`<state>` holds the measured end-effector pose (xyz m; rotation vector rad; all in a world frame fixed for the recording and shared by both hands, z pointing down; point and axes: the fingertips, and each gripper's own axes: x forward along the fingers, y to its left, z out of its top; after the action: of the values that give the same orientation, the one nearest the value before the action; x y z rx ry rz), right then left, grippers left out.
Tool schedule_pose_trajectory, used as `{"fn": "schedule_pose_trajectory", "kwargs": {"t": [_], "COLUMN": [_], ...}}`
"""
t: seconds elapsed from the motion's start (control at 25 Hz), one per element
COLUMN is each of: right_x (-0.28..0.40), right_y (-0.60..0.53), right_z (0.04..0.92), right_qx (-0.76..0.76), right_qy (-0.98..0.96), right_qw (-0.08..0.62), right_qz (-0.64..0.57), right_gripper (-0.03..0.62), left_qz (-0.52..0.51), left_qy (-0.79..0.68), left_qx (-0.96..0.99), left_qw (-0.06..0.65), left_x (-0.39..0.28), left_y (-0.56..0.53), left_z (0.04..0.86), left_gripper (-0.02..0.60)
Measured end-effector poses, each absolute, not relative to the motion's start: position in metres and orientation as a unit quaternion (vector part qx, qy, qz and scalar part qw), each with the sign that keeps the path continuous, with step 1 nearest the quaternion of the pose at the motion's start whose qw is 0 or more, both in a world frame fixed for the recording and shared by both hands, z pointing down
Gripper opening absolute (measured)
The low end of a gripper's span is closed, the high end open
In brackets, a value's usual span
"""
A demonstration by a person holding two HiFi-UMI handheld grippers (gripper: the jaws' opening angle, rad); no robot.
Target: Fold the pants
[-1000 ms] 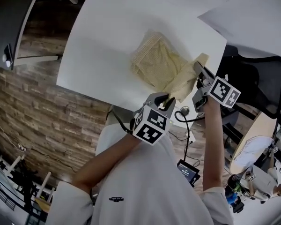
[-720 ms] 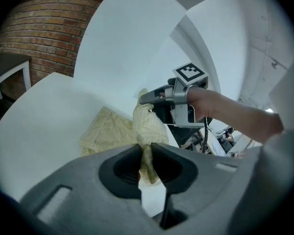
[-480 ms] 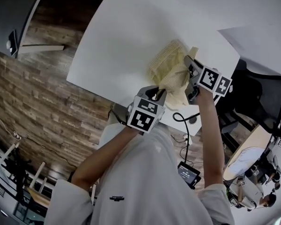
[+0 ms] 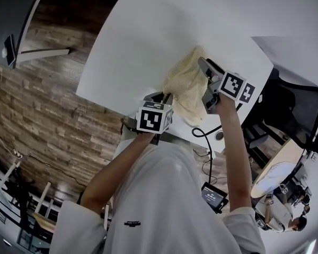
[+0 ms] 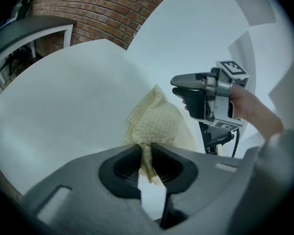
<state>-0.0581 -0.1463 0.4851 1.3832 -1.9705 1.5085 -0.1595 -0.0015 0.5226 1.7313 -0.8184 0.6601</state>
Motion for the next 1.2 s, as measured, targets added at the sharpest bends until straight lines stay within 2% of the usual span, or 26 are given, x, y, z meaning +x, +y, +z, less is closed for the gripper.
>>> {"fn": "schedule_pose_trajectory", "kwargs": {"t": [0.2,0.28,0.32,0.36,0.72,1.2], "right_x": [-0.042,-0.041,-0.043,-0.047,-0.068,-0.068], "right_y": [-0.122,-0.105,-0.096,-0.088,-0.042,-0.048], "right_z": [0.479,0.479,0.479,0.481,0.545,0.554], "right_qx": [0.494,0.494,0.489,0.483,0.455,0.449], "right_qy": [-0.679,-0.681,-0.684,-0.687,-0.658,-0.695], "right_qw": [0.16,0.187,0.202,0.218,0.323,0.293], "right_qz": [0.519,0.508,0.502,0.498,0.505,0.48], "right_gripper": [0.152,0.089,0.026,0.008,0.008,0.006], "left_qz": [0.287,0.288,0.29,0.292,0.342,0.328], "left_qy": [-0.33,-0.33,-0.332,-0.334,-0.324,-0.359], "left_qx": [0.726,0.726,0.725,0.726,0.741,0.768], "left_qw": [0.531,0.531,0.529,0.525,0.479,0.417], "left_x": [-0.165,-0.168,-0.171,-0.173,-0.194,-0.198], "left_y": [-0.004,-0.004,-0.003,-0.003,0.0,0.003], "left_z": [0.533,0.536,0.538,0.539,0.546,0.496], "left_gripper": [0.066,0.073,0.083,0.087,0.094,0.094]}}
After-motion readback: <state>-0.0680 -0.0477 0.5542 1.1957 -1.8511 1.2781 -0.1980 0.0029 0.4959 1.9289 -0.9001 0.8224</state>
